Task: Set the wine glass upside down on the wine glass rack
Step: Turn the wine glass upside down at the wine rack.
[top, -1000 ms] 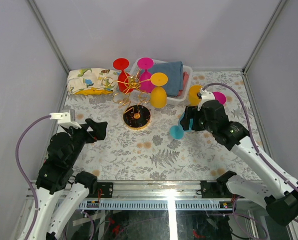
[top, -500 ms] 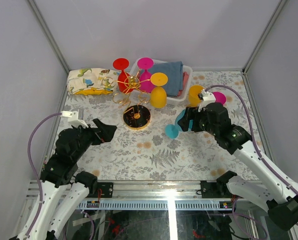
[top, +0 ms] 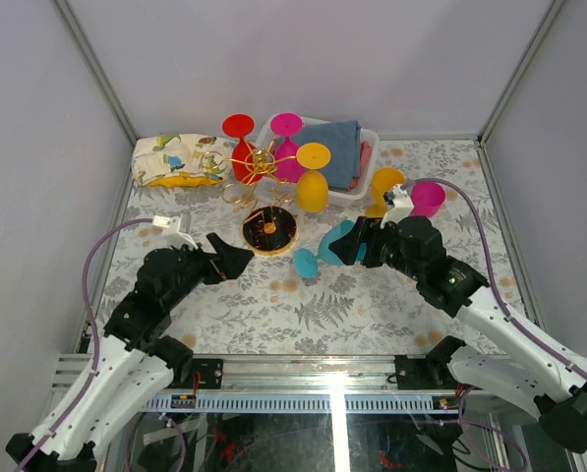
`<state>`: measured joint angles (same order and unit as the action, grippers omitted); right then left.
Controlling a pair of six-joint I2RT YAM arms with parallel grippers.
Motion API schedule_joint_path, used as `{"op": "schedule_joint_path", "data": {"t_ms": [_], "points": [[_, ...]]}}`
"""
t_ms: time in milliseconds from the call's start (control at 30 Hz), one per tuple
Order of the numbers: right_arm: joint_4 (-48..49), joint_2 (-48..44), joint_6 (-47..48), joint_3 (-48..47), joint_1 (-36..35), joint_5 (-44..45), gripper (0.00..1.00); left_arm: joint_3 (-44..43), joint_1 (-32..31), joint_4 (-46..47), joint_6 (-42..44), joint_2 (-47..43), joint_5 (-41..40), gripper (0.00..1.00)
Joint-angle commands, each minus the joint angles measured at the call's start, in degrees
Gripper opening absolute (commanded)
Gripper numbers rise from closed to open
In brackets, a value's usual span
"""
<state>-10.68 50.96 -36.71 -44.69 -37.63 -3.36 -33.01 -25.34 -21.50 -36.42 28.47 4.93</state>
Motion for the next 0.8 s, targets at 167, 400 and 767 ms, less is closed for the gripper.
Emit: {"op": "schedule_joint_path", "data": {"t_ms": [167,400,767], "points": [[12.1,-3.7,-9.3,3.1,-7.7,11.7,0.59,4.1,-15.6,12.1,-4.6,5.3,-13.7,0.96],[14.7,-3.4,-12.1,4.1,-8.4,8.8,0.59,4.5,-20.8,17.7,-4.7,10.5,-17.6,0.87],[18.9,-1.9,-14.1,5.1,-9.3,6.8,0.59,5.2,-22.8,23.7,-3.9,16.1,-18.8,0.64]]}}
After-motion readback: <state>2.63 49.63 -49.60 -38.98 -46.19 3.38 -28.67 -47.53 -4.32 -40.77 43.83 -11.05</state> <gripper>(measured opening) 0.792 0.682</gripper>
